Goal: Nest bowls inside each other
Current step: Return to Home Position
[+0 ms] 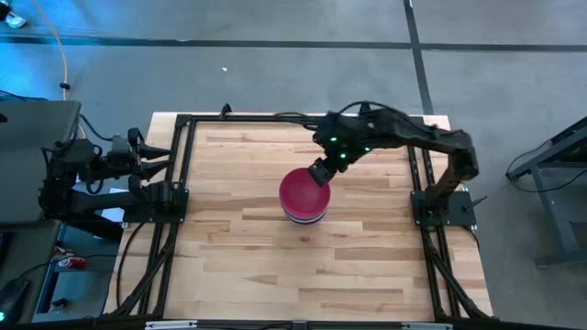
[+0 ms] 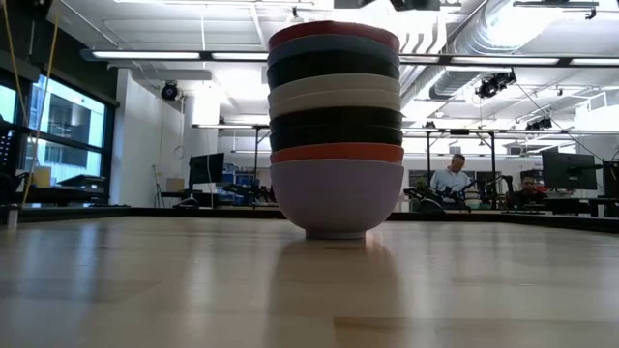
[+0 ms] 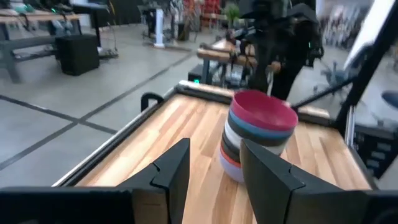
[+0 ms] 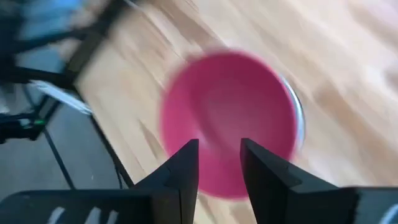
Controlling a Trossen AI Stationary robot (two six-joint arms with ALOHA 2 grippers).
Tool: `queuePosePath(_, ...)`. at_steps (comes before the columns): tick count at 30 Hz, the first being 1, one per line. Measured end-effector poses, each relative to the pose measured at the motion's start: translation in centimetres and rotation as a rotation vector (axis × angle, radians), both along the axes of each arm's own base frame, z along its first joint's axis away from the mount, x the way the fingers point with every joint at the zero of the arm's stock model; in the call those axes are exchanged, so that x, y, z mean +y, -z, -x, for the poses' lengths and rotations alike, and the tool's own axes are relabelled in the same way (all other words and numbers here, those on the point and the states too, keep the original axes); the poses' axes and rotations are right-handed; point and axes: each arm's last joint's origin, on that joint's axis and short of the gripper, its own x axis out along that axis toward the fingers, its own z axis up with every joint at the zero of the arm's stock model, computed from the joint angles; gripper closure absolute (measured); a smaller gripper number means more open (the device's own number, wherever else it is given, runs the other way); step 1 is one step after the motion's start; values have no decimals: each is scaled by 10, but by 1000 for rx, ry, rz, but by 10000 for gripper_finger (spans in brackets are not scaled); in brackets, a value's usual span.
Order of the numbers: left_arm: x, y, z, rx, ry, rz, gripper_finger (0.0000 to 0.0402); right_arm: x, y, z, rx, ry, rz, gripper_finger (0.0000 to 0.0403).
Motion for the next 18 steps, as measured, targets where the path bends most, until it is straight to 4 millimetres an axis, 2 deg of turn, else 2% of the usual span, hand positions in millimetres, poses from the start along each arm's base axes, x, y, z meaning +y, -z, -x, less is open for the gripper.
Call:
queuePosePath(6,-2,-1,11,-192,-36,-35,271,25,-47,23,-330,-189,241,292)
queuePosePath(11,5,5,-12,-237,-38,-46,271,45,-74,43,-509,-327,476,292)
queuePosePath(14,11,22,-37,-244,-20,-33,271,51,-83,52,-554,-369,568,292)
queuePosePath(18,18,35,-59,-369,-6,-40,271,54,-90,60,-584,-411,662,292)
